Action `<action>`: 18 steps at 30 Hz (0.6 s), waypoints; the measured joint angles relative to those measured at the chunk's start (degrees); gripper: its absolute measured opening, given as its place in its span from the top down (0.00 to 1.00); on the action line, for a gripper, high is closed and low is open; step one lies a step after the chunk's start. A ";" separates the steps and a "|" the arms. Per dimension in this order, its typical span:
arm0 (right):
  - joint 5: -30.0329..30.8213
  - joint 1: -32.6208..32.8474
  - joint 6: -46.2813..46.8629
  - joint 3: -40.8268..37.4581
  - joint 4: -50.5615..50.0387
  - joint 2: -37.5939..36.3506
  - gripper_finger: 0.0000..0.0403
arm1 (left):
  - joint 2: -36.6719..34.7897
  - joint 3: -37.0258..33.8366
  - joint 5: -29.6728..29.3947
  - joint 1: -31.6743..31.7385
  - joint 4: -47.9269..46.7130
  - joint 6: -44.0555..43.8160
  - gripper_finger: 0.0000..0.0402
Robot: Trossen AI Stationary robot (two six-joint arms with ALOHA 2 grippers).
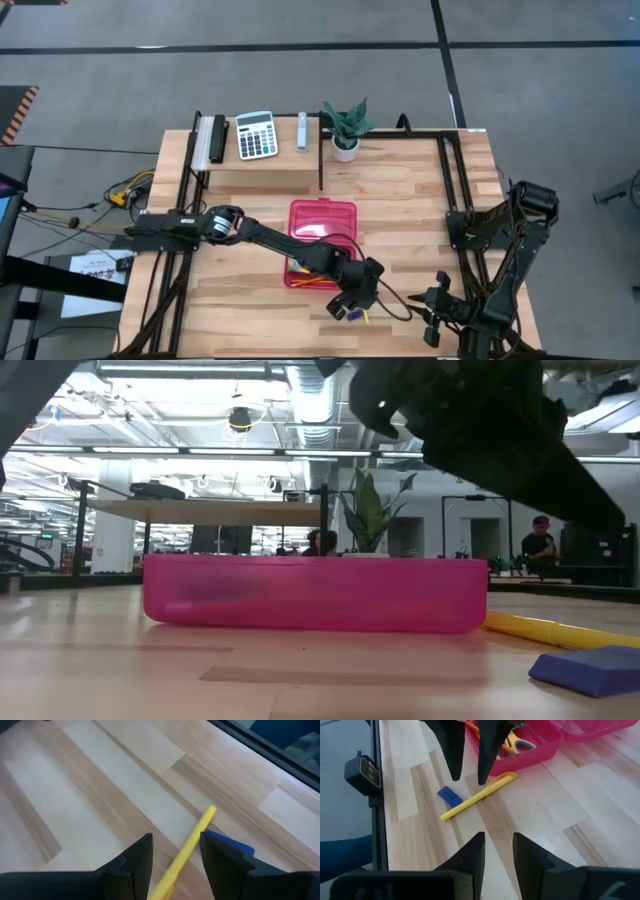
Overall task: Pack school essentials
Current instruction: Put the yellow pen into the red supply box
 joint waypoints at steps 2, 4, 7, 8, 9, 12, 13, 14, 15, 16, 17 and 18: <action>-0.05 0.00 0.00 0.00 0.00 0.00 0.73 | 0.66 0.00 1.27 0.43 0.22 0.42 0.63; -0.07 0.07 0.00 0.00 0.02 0.00 0.73 | 1.21 -0.05 1.40 0.61 -0.60 0.45 0.63; -0.09 0.18 -0.04 0.00 0.02 0.00 0.73 | 2.64 0.01 0.98 0.67 -0.36 0.71 0.63; -0.07 0.33 -0.02 0.00 0.00 0.00 0.73 | 2.89 -0.06 0.77 0.63 -1.32 1.04 0.63; -0.07 0.33 -0.04 0.00 -0.06 0.00 0.73 | 3.34 -0.07 0.19 0.53 -0.85 1.27 0.63; -0.07 0.35 -0.15 0.00 -0.05 0.00 0.73 | 3.77 -0.04 -2.25 0.18 -1.37 2.14 0.63; -0.07 0.35 -0.15 0.00 -0.09 0.00 0.73 | 3.78 -0.04 -2.24 0.11 -1.68 2.78 0.63; -0.07 0.40 -0.15 0.00 -0.06 0.00 0.73 | 3.78 -0.04 -2.24 -0.03 -1.98 3.35 0.63; -0.07 0.40 -0.15 0.00 -0.04 0.00 0.73 | 3.76 -0.04 -2.46 -0.10 -2.44 3.92 0.64; -0.08 0.37 -0.15 0.00 -0.05 0.00 0.73 | 3.76 -0.04 -3.18 -0.19 -2.94 4.30 0.65; -0.09 0.37 -0.15 0.00 -0.07 0.00 0.73 | 3.76 -0.04 -3.62 -0.22 -3.39 4.62 0.66; -0.08 0.37 -0.15 0.00 -0.05 0.00 0.73 | 3.74 -0.04 -3.68 -0.25 -3.79 4.97 0.68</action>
